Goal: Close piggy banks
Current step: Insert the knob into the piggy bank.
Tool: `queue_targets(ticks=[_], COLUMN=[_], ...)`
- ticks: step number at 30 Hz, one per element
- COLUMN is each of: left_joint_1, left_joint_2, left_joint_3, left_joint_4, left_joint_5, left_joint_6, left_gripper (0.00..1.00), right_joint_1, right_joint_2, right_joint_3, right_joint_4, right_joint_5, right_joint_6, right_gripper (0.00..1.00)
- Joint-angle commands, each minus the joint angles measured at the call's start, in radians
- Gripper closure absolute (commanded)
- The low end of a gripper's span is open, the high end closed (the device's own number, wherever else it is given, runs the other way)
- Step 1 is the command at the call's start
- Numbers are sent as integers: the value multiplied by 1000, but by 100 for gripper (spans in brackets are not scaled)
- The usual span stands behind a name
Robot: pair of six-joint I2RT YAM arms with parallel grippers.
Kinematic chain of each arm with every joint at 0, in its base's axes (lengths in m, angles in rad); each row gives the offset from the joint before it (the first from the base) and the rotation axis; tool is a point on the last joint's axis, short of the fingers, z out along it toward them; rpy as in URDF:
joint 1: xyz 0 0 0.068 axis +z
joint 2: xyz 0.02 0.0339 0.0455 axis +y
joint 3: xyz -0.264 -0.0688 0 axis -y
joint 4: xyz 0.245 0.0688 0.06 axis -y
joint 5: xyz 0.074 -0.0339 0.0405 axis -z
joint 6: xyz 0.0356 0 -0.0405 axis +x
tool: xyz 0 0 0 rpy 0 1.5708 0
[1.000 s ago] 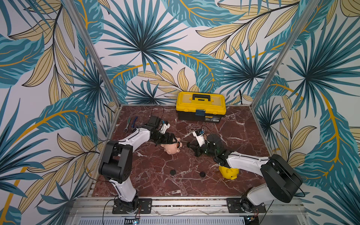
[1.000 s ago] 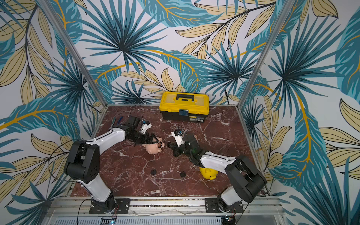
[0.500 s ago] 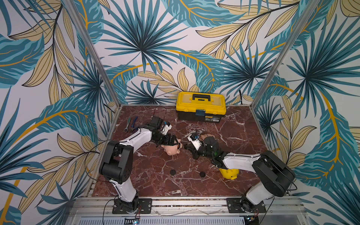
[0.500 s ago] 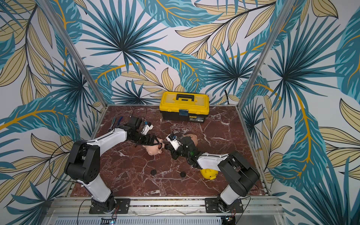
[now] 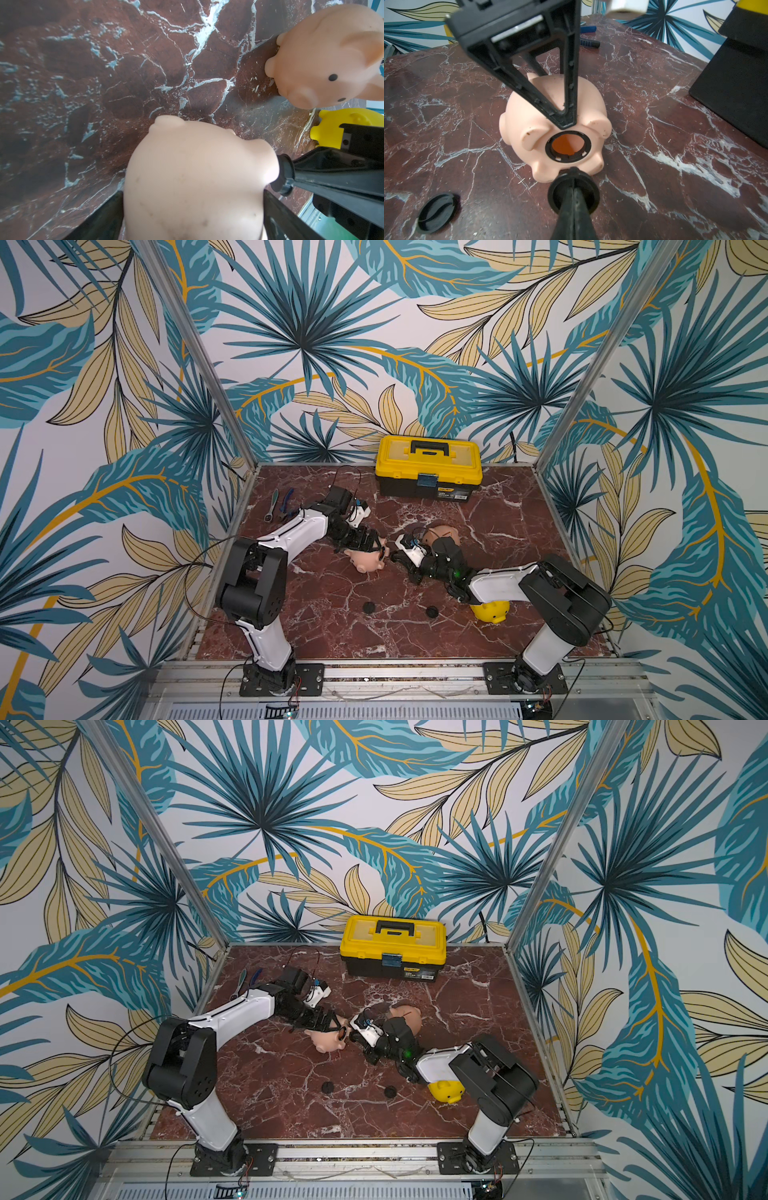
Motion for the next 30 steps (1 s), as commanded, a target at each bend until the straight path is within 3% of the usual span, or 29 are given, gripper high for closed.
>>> queue_targets(ticks=[1,10,15,30], left_joint_1=[-26,-71,-77,-84], left_joint_2=[40,70,74,83], left_joint_3=[19,66,70,101], left_joint_4=[-97,-166,-166,-182], left_joint_5=[-20,-48,-17,41], left_joint_6=[42,93,96,105], left_gripper=[1,0,1,3], right_joint_1=[9,29,66,100], right_joint_2=[6,1,62,162], right_joint_3=[-48,-133,-193,-167], right_joint_4=[94,208,386,542], right_joint_5=[31,88,146,206], right_joint_6=[-32,-43,-127,-155], right_gripper=[100,100,100,100])
